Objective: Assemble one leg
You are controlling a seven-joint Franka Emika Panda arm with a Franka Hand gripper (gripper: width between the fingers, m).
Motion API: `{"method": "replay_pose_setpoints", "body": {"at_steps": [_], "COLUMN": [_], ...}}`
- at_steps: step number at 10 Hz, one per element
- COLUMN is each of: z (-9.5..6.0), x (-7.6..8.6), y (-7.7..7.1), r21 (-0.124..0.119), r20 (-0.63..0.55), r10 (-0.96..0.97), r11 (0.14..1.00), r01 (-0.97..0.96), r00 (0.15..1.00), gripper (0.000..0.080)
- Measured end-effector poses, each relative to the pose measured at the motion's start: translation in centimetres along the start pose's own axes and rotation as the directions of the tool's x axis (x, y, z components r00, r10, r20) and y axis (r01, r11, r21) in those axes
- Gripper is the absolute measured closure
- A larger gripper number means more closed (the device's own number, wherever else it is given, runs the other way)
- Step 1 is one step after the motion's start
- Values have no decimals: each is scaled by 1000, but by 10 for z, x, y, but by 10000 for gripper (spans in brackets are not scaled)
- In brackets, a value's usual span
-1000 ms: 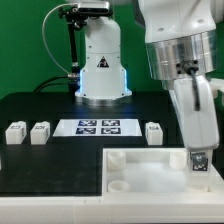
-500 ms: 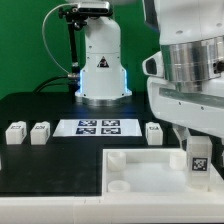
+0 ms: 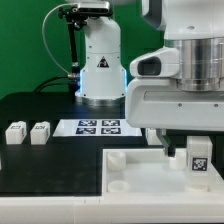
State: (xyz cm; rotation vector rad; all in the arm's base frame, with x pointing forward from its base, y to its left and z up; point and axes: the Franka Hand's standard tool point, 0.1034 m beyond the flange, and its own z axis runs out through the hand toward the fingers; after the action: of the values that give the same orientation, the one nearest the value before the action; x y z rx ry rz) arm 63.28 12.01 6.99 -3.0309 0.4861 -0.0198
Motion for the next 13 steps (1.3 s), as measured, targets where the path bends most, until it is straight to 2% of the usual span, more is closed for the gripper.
{"method": "replay_pose_setpoints", "body": {"at_steps": [1,2,3,4,5,7,8,10,11,13], "z": [0,0,0,1,1,-1,-1,0,0,1], "x": [0,0,-1,-1,-2,0,0,1,2,2], "y": [-1,0,-1,-2,-1,-3,-5,-9,-9,-9], "r21": [6,6,9,9,10,18,22,37,38,40], "r20": [3,3,6,8,12,29,41,62,73,72], "r10": [66,65,156,230,343,586,761,942,957,949], "r11": [998,998,988,973,939,810,647,327,277,306], "r01": [-66,-65,-156,-230,-343,-586,-762,-944,-960,-951], "r00": [998,998,988,973,939,810,648,329,279,308], "gripper": [150,244,427,427,508,508,508,508,508,508]}}
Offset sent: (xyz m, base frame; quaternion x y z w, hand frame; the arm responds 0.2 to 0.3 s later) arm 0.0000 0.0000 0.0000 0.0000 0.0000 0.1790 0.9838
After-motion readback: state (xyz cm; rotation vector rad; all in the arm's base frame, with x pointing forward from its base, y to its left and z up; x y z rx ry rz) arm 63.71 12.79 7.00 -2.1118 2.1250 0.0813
